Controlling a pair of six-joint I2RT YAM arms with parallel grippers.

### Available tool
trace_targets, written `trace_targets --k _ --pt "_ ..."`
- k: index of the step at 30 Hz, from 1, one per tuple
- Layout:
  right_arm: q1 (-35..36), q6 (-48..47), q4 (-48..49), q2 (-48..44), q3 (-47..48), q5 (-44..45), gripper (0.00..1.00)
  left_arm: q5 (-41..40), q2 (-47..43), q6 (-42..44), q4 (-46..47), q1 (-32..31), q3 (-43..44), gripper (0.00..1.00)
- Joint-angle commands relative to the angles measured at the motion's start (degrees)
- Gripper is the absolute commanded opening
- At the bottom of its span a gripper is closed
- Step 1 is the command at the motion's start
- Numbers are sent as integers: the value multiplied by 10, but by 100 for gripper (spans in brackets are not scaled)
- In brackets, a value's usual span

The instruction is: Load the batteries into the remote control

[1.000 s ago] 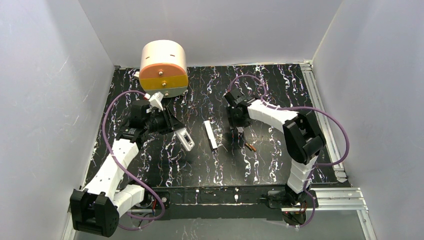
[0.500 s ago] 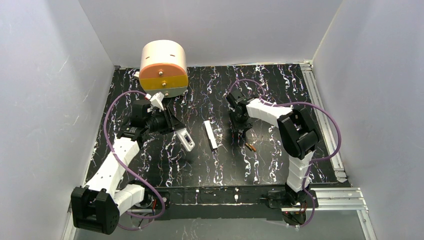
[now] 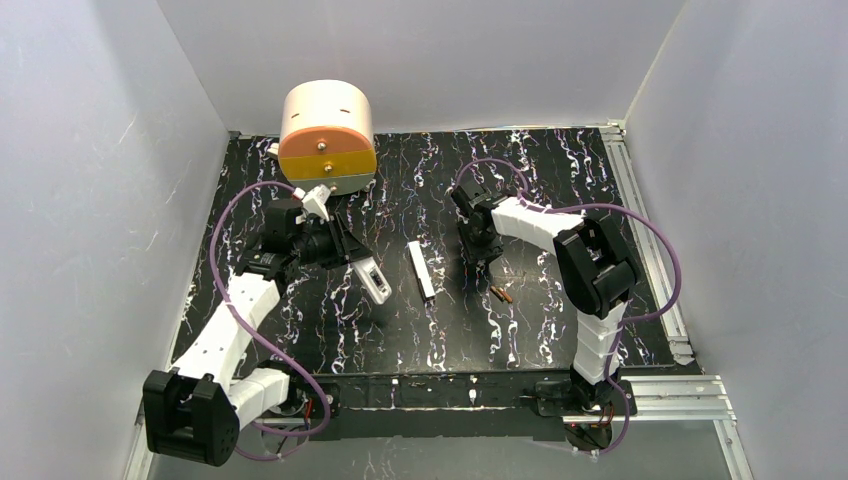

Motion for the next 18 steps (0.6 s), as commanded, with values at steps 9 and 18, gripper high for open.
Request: trace_targets --k 9,18 --pt "-4 4 59 -26 -23 4 28 72 42 -4 27 1 13 0" --pt "-4 14 93 -162 -95 -51 28 123 140 -114 186 -16 -3 0"
